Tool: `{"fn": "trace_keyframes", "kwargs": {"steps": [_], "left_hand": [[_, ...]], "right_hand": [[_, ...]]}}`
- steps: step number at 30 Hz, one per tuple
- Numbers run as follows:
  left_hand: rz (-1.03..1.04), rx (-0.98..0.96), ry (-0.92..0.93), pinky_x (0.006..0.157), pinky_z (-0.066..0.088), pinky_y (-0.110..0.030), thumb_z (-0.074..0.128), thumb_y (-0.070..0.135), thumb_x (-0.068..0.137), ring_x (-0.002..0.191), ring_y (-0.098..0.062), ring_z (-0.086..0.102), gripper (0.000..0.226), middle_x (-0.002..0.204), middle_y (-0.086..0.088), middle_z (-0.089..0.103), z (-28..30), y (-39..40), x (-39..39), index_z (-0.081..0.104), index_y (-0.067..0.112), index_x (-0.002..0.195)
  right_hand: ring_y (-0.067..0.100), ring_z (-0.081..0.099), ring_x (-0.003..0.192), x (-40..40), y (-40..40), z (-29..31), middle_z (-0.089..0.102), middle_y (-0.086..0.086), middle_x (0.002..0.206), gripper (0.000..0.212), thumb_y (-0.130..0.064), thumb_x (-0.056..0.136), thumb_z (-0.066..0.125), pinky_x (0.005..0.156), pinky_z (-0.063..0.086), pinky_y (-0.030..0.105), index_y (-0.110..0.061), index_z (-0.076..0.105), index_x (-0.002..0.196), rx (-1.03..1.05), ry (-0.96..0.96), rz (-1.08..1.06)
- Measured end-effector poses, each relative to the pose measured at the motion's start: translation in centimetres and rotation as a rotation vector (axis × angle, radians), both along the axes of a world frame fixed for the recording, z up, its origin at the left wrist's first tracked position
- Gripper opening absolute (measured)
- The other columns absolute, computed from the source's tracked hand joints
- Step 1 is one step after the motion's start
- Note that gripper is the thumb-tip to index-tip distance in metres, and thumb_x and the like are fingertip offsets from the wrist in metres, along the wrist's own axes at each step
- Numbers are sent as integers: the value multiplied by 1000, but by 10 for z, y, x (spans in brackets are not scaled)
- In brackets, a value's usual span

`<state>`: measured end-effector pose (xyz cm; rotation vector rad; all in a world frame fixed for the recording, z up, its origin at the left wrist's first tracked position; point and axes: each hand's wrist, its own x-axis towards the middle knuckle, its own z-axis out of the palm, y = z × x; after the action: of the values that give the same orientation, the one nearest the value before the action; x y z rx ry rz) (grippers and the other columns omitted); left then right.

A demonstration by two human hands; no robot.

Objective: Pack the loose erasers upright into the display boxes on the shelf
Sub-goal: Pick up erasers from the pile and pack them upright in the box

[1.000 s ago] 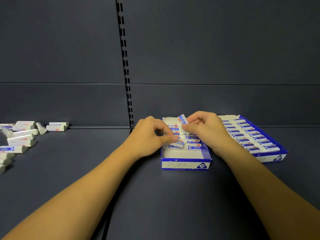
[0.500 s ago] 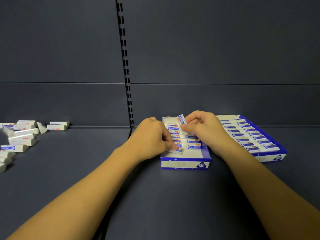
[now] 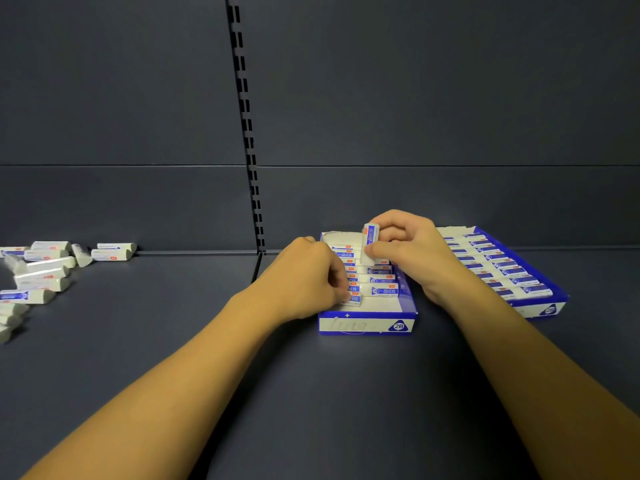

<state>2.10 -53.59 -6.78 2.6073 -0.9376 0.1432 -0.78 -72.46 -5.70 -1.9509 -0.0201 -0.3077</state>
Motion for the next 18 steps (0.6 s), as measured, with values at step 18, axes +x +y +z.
{"fn": "trace_keyframes", "kwargs": {"steps": [18], "left_hand": [[7,-11,-8,81,50,-25,75,34,85,96,-6,50,6,86,19,67,-2,2,1,78,28,86]], "right_hand": [[-16,53,52,-12,-9,7,53,-35,50,18,-25,78,85,43,36,6,-21,70,87,-549,122,113]]}}
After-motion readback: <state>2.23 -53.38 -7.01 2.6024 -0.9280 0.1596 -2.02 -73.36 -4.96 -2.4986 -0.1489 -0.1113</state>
